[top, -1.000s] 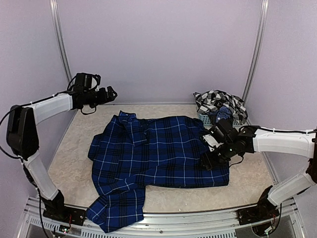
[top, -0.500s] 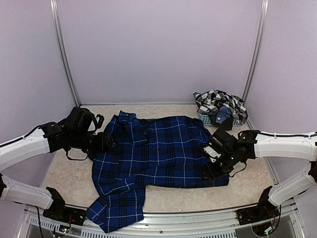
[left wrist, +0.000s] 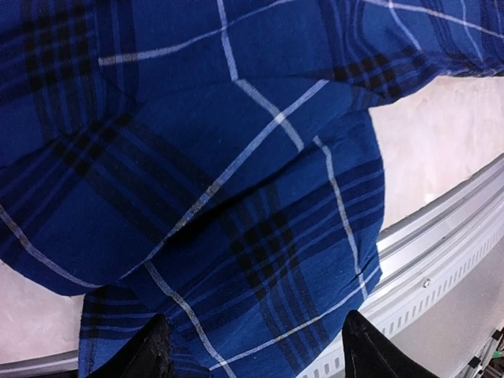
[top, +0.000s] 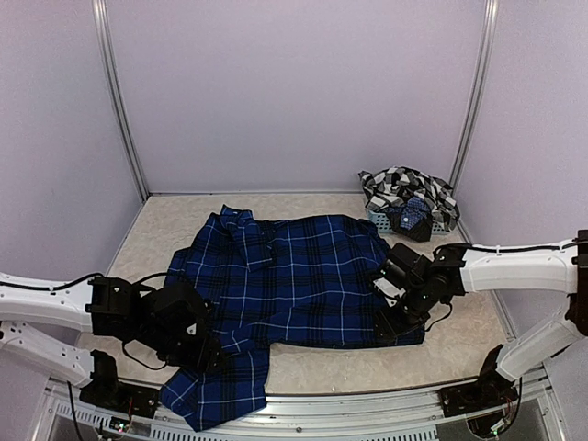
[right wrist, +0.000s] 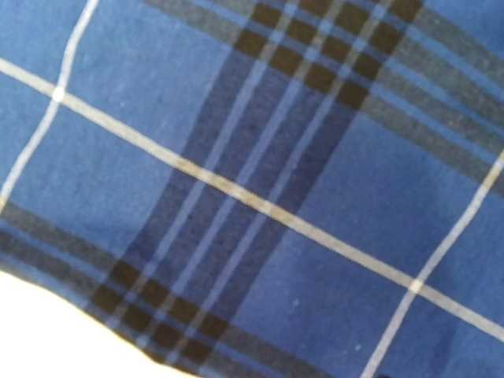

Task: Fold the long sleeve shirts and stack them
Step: Pick up the sleeve from the center of the board.

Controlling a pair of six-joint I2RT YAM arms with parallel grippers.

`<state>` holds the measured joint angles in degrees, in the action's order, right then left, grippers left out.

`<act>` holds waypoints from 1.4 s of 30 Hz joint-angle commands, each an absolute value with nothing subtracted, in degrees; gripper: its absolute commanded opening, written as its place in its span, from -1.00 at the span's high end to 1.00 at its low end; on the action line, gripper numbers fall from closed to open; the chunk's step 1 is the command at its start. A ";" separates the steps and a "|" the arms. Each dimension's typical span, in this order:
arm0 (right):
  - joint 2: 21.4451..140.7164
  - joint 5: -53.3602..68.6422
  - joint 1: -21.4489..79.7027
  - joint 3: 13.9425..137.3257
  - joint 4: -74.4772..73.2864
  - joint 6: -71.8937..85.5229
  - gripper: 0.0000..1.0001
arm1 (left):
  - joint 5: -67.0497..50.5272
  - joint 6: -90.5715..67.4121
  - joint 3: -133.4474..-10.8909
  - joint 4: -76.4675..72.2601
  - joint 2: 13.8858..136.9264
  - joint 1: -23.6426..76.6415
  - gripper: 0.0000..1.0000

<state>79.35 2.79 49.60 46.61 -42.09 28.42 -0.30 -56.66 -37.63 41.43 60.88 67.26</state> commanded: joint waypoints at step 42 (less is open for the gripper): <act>77.50 -2.63 50.85 48.34 -48.80 29.90 -0.27 | -8.10 -59.10 -28.29 32.35 55.71 61.25 1.00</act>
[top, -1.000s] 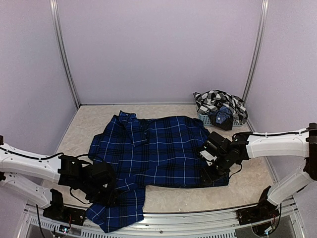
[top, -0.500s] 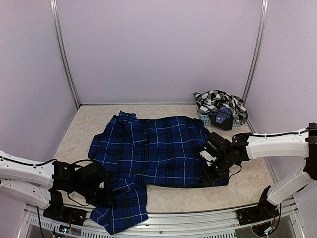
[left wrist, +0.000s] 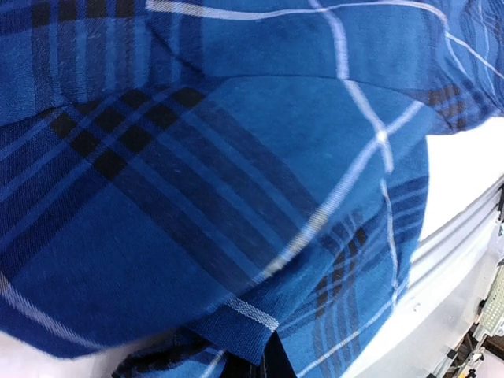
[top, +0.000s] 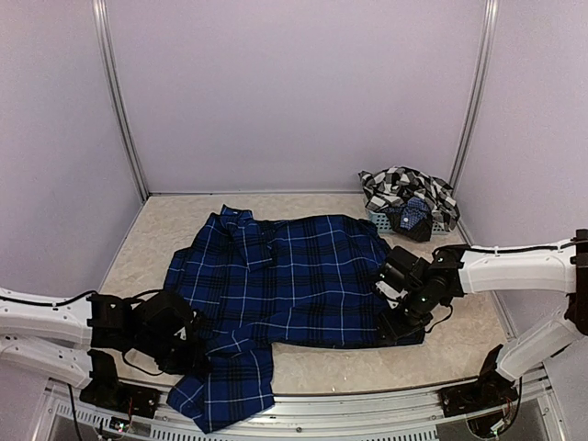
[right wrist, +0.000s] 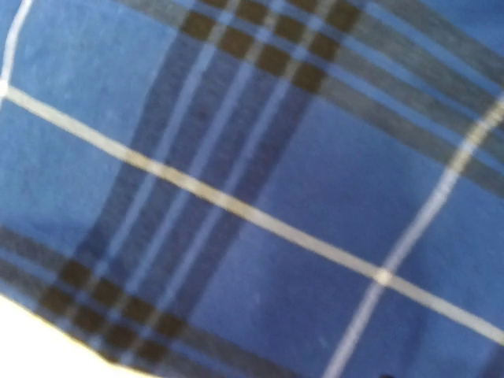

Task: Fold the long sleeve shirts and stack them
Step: Pick up the sleeve from the center of the board.

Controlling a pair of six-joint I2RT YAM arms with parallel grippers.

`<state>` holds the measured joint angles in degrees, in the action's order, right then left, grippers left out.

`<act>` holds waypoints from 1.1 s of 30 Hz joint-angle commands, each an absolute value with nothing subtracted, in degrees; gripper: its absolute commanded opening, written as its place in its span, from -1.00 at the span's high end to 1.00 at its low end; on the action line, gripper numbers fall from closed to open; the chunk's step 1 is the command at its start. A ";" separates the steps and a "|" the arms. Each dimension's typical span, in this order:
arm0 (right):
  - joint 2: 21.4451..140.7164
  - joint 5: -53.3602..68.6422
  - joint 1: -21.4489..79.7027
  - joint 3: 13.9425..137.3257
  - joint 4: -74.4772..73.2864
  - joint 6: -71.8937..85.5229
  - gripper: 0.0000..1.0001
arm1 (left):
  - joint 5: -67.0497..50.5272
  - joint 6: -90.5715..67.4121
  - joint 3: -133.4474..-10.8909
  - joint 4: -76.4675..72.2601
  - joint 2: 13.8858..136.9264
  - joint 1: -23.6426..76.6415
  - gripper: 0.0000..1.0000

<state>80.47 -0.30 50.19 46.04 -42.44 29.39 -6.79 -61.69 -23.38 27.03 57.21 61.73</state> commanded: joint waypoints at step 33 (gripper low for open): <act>85.59 -3.59 54.32 50.14 -47.97 21.45 -0.18 | -14.81 -50.36 -45.43 50.50 45.47 48.54 1.00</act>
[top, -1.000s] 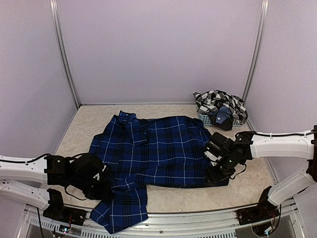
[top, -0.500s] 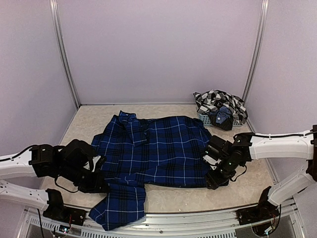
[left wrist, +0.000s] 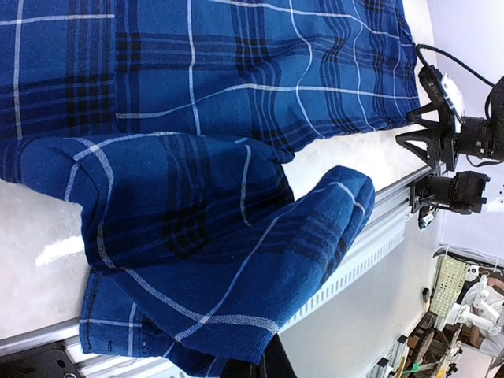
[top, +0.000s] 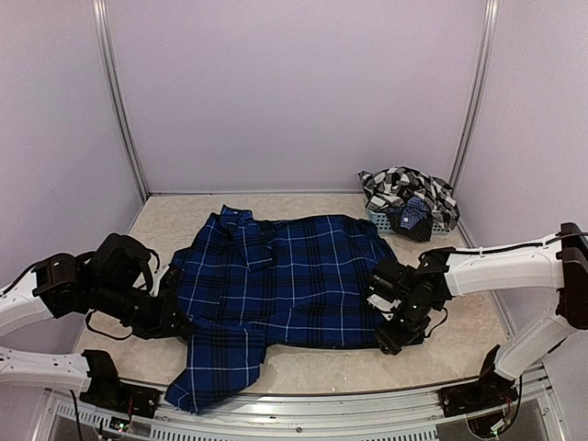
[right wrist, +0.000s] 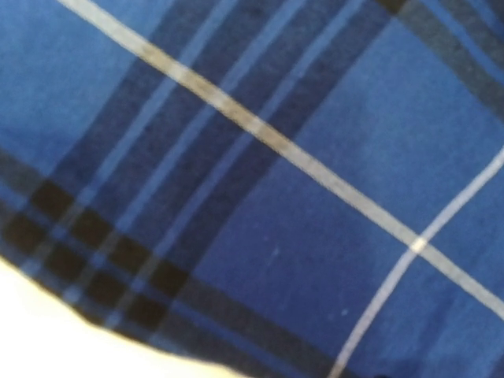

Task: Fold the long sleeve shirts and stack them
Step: Pick up the flattened shirt from the center of the board.

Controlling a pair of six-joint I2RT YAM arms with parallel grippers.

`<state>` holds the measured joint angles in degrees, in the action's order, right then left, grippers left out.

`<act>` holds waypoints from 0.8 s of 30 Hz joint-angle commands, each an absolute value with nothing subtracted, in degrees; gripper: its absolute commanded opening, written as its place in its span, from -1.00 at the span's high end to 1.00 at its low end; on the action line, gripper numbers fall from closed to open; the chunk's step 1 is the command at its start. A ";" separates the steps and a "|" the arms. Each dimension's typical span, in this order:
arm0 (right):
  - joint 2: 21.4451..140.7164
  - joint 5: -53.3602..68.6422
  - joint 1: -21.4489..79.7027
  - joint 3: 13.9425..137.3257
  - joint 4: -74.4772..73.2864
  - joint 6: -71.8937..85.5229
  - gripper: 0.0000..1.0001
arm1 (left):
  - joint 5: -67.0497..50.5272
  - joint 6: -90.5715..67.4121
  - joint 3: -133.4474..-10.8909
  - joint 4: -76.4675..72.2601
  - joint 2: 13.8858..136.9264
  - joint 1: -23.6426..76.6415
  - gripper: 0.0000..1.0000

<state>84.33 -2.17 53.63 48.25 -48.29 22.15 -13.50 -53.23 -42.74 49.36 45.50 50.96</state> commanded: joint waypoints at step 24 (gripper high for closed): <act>90.80 -5.70 55.40 50.61 -49.41 22.92 1.00 | -20.50 -47.20 -44.93 46.41 45.78 39.86 1.00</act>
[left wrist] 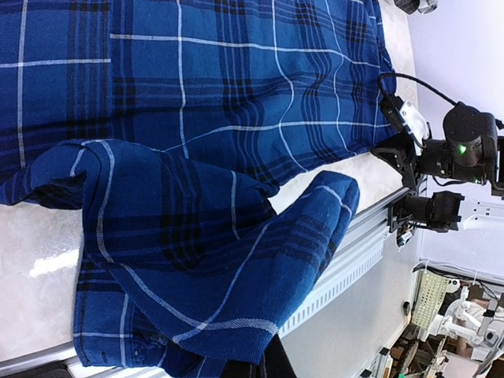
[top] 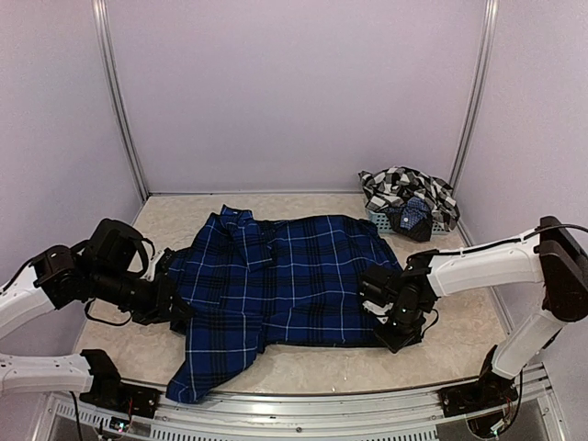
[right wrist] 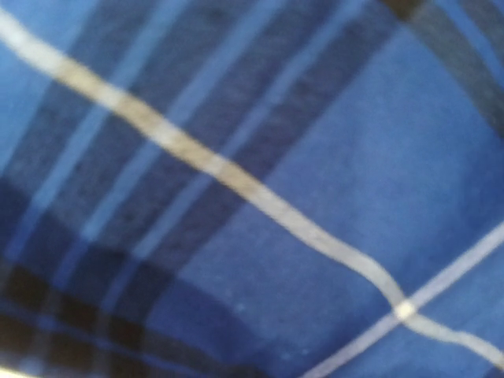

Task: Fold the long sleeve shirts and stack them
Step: Pick up the flattened shirt from the center of the board.

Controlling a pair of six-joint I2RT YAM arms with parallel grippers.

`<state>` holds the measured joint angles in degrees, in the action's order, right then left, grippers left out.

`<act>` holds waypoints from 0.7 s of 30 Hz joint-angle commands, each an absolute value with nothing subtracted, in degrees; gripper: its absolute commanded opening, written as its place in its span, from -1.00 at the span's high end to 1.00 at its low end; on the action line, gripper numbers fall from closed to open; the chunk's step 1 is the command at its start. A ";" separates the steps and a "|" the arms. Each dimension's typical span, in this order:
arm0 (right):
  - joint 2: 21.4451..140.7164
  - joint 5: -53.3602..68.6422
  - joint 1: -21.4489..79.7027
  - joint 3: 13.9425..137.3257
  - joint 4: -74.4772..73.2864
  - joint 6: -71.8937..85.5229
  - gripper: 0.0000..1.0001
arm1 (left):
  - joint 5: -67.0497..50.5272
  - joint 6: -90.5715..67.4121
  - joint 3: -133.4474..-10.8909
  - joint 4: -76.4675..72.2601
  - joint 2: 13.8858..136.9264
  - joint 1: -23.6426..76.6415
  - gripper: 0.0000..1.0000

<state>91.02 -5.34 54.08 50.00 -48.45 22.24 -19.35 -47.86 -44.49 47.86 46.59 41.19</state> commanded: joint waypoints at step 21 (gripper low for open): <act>80.52 4.47 56.67 53.69 -54.60 28.70 1.00 | -18.11 -49.64 -52.92 47.10 45.40 35.69 1.00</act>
<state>80.77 4.19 59.42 50.57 -53.47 28.49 -18.41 -51.05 -51.11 52.90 43.44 38.76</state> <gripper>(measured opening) 0.003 0.003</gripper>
